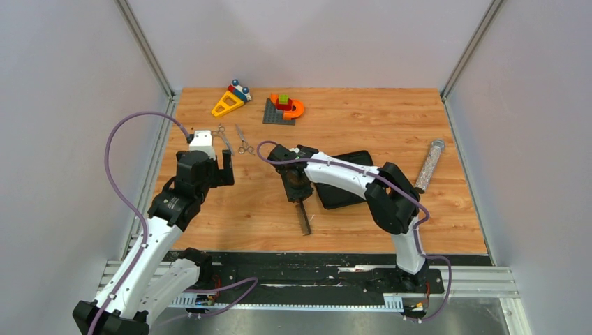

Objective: Sort the hair-cutting tools

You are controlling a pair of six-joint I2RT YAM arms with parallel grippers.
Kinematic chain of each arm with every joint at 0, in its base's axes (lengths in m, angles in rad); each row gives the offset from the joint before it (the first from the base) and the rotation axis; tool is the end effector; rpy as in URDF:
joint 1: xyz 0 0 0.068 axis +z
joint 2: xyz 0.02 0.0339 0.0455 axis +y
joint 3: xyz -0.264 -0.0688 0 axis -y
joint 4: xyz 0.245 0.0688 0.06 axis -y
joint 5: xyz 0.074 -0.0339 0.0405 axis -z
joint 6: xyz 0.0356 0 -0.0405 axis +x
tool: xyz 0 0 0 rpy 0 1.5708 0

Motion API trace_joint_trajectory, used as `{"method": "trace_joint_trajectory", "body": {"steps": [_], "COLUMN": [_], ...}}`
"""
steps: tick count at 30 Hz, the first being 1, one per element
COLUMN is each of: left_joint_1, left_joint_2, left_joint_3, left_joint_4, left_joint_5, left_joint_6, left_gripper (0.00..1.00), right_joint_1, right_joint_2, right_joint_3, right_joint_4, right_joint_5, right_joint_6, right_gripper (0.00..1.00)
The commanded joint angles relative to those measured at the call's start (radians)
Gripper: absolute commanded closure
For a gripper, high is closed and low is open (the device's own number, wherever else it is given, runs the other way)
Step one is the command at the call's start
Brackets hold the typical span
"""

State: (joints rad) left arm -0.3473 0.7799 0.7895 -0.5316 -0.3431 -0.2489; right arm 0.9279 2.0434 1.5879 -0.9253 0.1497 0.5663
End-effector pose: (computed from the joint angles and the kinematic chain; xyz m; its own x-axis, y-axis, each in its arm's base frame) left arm 0.1638 -0.0466 0.3079 -0.4658 -0.0781 -0.8814 -0.0706 0.9962 -0.0510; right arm 0.2484 0.3227 0.1874 -0.9124 -0.3331 -0.2379 -0.3378 0.9410 -0.0223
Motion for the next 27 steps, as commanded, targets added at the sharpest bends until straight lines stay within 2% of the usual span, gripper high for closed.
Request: {"method": "trace_joint_trajectory", "body": {"steps": [1,9,11,17,22,27], "left_joint_1": [-0.006,-0.005,-0.006,-0.040,-0.157,-0.225], "left_joint_2": [-0.001,-0.025,-0.024,-0.025,-0.012,0.050], "left_joint_3": [0.015,-0.002,-0.007,-0.053,-0.097,-0.125], "left_joint_4": [0.056,0.104,0.116,0.218,0.362,0.481], "left_joint_5": [0.063,0.274,0.380,0.586,0.612,0.645], "left_joint_6": [0.024,0.013,-0.010,-0.136,-0.174,-0.220], "left_gripper": [0.00,0.00,0.00,0.00,0.00,0.00], "right_joint_1": [-0.011,-0.041,-0.053,-0.076,-0.088,-0.092], "right_joint_2": [-0.102,-0.193,-0.221,-0.325,-0.401,-0.475], "right_joint_3": [0.061,0.067,0.068,0.064,0.059,0.036], "right_joint_4": [0.013,0.013,0.015,0.026,0.039,0.074], "right_joint_5": [0.045,0.077,0.083,0.116,0.138,0.146], "right_joint_6": [-0.021,0.026,0.042,0.094,0.135,0.159], "right_gripper": [0.81,0.84,0.84,0.84,0.84,0.84]}}
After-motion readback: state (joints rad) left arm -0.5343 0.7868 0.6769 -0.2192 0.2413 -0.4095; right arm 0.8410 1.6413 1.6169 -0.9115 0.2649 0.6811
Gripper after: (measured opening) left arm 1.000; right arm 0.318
